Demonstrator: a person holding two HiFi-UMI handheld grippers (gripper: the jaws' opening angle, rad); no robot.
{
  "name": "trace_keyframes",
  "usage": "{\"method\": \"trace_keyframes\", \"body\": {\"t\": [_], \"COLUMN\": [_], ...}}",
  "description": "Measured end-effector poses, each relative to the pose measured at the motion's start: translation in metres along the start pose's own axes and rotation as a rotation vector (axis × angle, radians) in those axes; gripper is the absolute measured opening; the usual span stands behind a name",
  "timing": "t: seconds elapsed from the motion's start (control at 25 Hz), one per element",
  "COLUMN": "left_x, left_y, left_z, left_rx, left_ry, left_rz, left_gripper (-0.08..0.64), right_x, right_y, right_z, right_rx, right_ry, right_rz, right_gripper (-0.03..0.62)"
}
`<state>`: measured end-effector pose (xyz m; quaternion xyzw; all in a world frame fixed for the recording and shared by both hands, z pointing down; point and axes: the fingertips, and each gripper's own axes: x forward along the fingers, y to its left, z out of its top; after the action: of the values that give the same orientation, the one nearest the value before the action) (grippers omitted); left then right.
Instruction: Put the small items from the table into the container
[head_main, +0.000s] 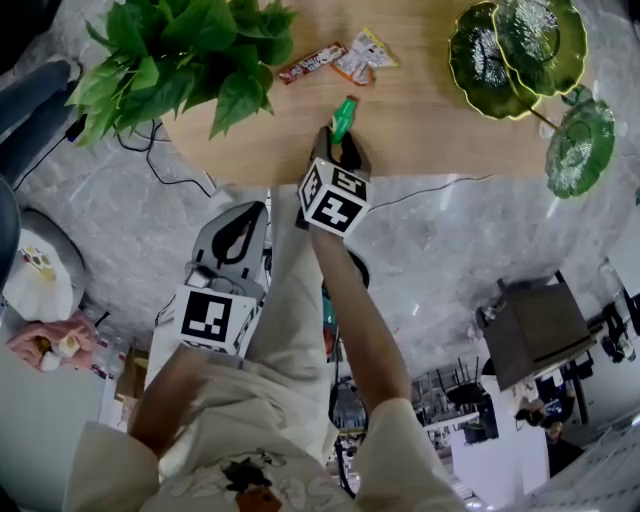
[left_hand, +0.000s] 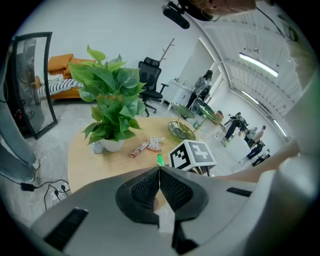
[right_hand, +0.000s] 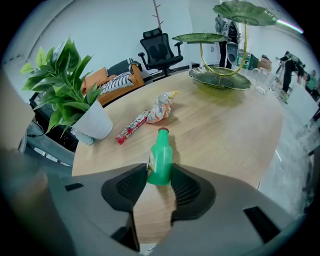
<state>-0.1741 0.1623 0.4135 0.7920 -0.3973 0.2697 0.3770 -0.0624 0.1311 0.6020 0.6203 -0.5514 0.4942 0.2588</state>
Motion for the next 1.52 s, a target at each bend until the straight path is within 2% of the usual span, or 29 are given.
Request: {"method": "trace_keyframes", "body": {"t": [0.4,0.76,1.04,1.24,1.52], "left_x": [-0.004,-0.009,-0.011,-0.018,-0.009], "left_y": [-0.001,-0.005,-0.011,-0.021,-0.026], "left_z": [0.008,0.012,0.029,0.048,0.07], "left_rx": [0.016,0.068,0.098,0.15,0.189], "left_ry": [-0.016,0.001,-0.012,-0.028,-0.045], "left_rz": [-0.004,-0.028,-0.06,-0.094,-0.108], "left_gripper": [0.009,0.009,0.009,0.009,0.009], "right_x": [-0.016,-0.038,-0.054,-0.079,-0.104], "right_y": [0.003,0.012,0.006,0.004,0.007], "right_z": [0.006,0.014,0.024,0.037,0.061], "right_rx": [0.001,-0.029,-0.012,0.024,0.022], "right_ry": [-0.026,-0.058,-0.074,-0.088,-0.161], "right_rz": [0.025,0.089,0.086,0.082,0.126], "right_gripper": [0.153,0.153,0.153,0.153,0.153]}}
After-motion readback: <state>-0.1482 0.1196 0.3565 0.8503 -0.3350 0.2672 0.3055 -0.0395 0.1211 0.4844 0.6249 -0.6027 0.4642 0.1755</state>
